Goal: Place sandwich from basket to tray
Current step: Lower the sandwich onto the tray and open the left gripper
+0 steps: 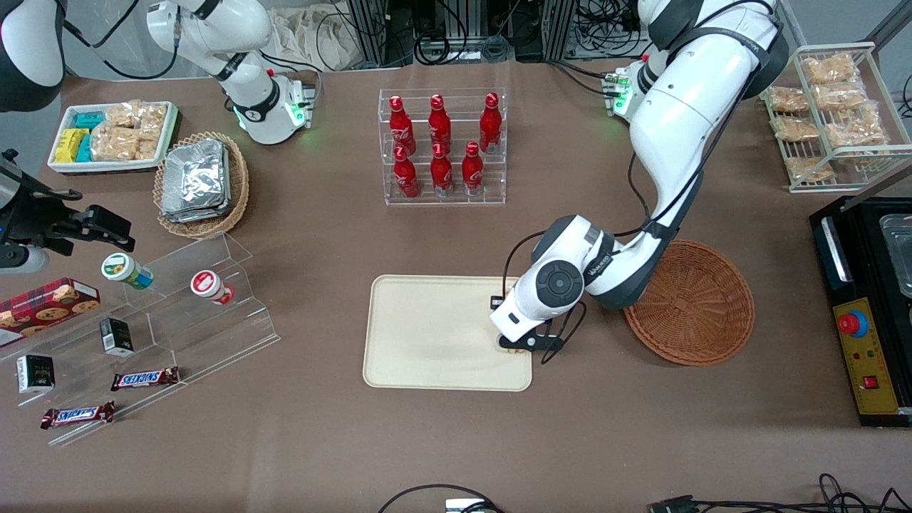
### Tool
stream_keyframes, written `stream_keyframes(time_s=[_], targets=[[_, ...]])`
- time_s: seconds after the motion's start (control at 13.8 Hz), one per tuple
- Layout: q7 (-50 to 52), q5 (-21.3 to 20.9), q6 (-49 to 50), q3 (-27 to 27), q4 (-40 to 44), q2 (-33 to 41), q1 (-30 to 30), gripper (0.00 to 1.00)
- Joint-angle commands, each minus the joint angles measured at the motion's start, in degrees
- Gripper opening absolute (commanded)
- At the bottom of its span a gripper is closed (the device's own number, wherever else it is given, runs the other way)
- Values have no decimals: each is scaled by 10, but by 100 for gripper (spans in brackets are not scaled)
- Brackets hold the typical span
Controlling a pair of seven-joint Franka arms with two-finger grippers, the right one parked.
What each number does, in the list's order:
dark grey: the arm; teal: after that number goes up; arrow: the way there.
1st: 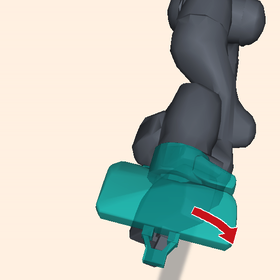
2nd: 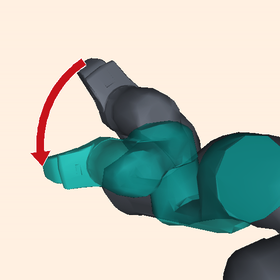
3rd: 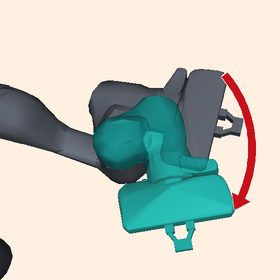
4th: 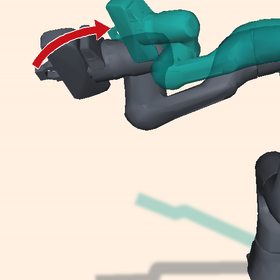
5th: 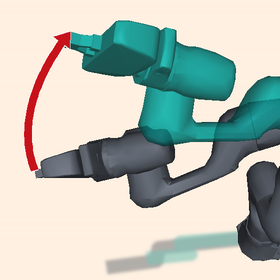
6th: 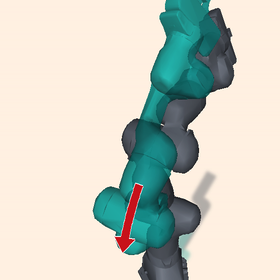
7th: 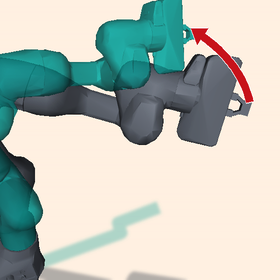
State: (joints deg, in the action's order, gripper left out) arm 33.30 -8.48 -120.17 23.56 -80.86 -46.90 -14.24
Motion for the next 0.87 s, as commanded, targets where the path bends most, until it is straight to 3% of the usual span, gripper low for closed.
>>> stream_keyframes(time_s=[0.0, 0.07, 0.51, 0.8], targets=[[9, -6, -4, -4, 11, -4, -6, 72], [9, -6, -4, -4, 11, -3, -6, 100], [10, -6, 5, -4, 2, 29, -1, 100], [7, -6, 5, -4, -68, 113, 21, 100]])
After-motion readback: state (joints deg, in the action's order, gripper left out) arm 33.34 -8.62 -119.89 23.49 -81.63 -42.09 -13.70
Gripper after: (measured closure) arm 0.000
